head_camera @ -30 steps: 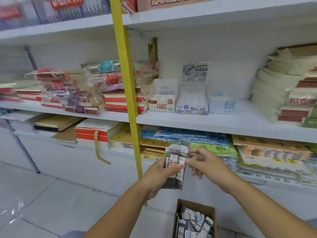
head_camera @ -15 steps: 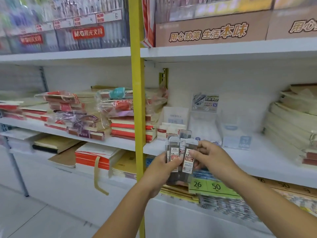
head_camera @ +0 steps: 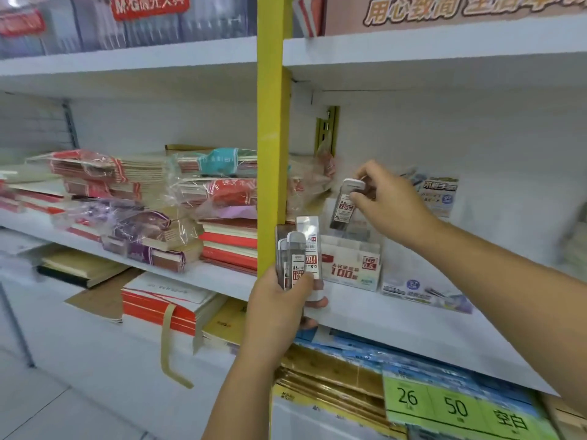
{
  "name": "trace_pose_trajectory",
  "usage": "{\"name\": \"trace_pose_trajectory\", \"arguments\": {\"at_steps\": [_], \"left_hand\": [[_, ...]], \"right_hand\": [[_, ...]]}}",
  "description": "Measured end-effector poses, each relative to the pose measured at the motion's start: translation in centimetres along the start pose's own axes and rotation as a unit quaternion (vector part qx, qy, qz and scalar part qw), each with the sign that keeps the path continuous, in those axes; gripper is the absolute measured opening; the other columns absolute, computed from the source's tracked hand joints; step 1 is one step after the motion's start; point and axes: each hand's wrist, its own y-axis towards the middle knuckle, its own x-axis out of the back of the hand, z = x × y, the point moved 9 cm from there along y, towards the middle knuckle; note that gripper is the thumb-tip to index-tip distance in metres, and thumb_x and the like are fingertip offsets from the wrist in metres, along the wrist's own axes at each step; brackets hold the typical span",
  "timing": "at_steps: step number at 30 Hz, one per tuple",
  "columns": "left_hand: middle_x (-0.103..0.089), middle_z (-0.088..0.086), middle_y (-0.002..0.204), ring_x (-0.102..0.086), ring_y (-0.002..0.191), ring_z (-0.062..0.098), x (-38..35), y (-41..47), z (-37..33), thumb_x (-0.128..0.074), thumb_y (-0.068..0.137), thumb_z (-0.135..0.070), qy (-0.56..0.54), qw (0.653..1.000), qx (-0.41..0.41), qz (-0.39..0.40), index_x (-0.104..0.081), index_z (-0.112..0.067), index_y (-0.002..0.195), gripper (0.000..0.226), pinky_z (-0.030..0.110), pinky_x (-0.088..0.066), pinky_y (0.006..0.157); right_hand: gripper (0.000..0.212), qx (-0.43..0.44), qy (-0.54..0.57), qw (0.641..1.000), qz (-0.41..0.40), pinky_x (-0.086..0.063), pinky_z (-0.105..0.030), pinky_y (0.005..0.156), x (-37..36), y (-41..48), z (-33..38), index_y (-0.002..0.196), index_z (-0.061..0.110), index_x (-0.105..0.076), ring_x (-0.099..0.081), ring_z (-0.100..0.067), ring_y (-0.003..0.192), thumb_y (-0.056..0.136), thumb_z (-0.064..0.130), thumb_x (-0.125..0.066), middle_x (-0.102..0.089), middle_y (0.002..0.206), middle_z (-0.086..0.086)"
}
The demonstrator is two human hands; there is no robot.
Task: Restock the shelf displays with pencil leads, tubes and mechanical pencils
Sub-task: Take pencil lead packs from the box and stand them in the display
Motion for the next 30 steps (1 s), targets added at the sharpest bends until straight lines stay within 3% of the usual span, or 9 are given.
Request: {"name": "trace_pose_trajectory", "arguments": {"at_steps": [3,7,10,17,22,24,26,28,30], "left_hand": [[-0.078,-0.009,0.085,-0.076,0.073,0.015,0.4,0.6,0.5,-0.060,0.098,-0.020,-0.004,1.000,0.014,0.009,-0.062,-0.030,0.103,0.011,0.027,-0.057,0.049],[-0.078,-0.008,0.086,-0.077,0.075,0.016,1.0,1.0,1.0,-0.061,0.097,-0.021,-0.004,0.999,0.026,0.022,-0.062,-0.031,0.106,0.013,0.026,-0.056,0.050],[-0.078,-0.009,0.086,-0.077,0.076,0.016,1.3,1.2,1.2,-0.062,0.097,-0.021,-0.001,0.999,0.029,0.030,-0.063,-0.033,0.105,0.014,0.026,-0.057,0.050],[-0.078,-0.008,0.090,-0.077,0.079,0.016,0.9,1.2,1.0,-0.062,0.097,-0.024,-0.010,0.998,0.032,0.051,-0.063,-0.034,0.107,0.014,0.024,-0.056,0.052],[-0.079,-0.008,0.091,-0.077,0.079,0.017,0.9,1.0,1.1,-0.063,0.096,-0.025,-0.018,0.998,0.037,0.048,-0.064,-0.034,0.106,0.013,0.023,-0.056,0.052],[-0.079,-0.007,0.093,-0.077,0.079,0.018,0.9,1.0,1.1,-0.064,0.096,-0.025,-0.023,0.998,0.038,0.050,-0.065,-0.033,0.105,0.013,0.024,-0.056,0.052],[-0.079,-0.006,0.095,-0.077,0.080,0.019,0.8,0.9,1.0,-0.064,0.095,-0.026,-0.025,0.997,0.039,0.057,-0.066,-0.033,0.106,0.013,0.024,-0.056,0.053],[-0.079,-0.006,0.096,-0.077,0.082,0.018,0.4,0.7,0.7,-0.064,0.096,-0.027,-0.022,0.997,0.037,0.069,-0.065,-0.031,0.109,0.014,0.023,-0.056,0.053],[-0.079,-0.005,0.097,-0.077,0.084,0.019,-0.1,0.6,0.6,-0.065,0.095,-0.027,-0.021,0.996,0.034,0.082,-0.066,-0.031,0.108,0.013,0.025,-0.057,0.053]], "right_hand": [[0.014,0.001,-0.039,0.999,0.022,-0.052,-0.039,0.072,-2.5,1.9,-1.3,0.100,0.021,-0.053,-0.063,-0.020,0.082,0.091,0.017,-0.062,-0.067,0.090,-0.001],[0.023,-0.026,-0.051,0.997,0.050,-0.040,-0.018,0.056,-4.3,3.6,-3.3,0.099,0.023,-0.051,-0.059,-0.013,0.076,0.086,0.015,-0.068,-0.062,0.090,0.002],[0.029,-0.041,-0.068,0.994,0.076,-0.037,-0.021,0.053,-5.1,4.2,-4.2,0.099,0.024,-0.048,-0.053,-0.006,0.070,0.083,0.017,-0.071,-0.057,0.081,0.008],[0.021,0.047,-0.268,0.961,0.046,-0.036,-0.033,0.076,-5.1,4.8,-3.8,0.105,0.024,-0.068,-0.046,-0.025,0.106,0.085,0.030,-0.069,-0.060,0.102,-0.004],[0.034,0.027,-0.343,0.938,0.047,-0.038,-0.036,0.084,-4.7,3.8,-4.3,0.126,0.025,-0.063,-0.043,-0.029,0.115,0.094,0.033,-0.057,-0.059,0.115,-0.009],[0.032,0.041,-0.258,0.965,-0.003,-0.039,-0.035,0.086,-3.4,2.3,-2.6,0.124,0.021,-0.064,-0.048,-0.024,0.110,0.096,0.031,-0.052,-0.063,0.110,-0.007],[0.030,0.008,-0.053,0.998,-0.015,-0.043,-0.024,0.073,-2.2,-0.1,-1.0,0.114,0.028,-0.067,-0.058,-0.008,0.090,0.096,0.039,-0.047,-0.068,0.096,0.006],[0.028,-0.033,0.137,0.989,0.050,-0.045,-0.013,0.056,-2.8,-2.7,0.7,0.110,0.042,-0.062,-0.062,0.003,0.068,0.090,0.052,-0.045,-0.070,0.083,0.016],[0.028,-0.062,0.202,0.969,0.128,-0.046,-0.007,0.054,-4.2,-4.9,1.8,0.117,0.047,-0.052,-0.065,0.006,0.067,0.089,0.050,-0.055,-0.071,0.086,0.022]]}}
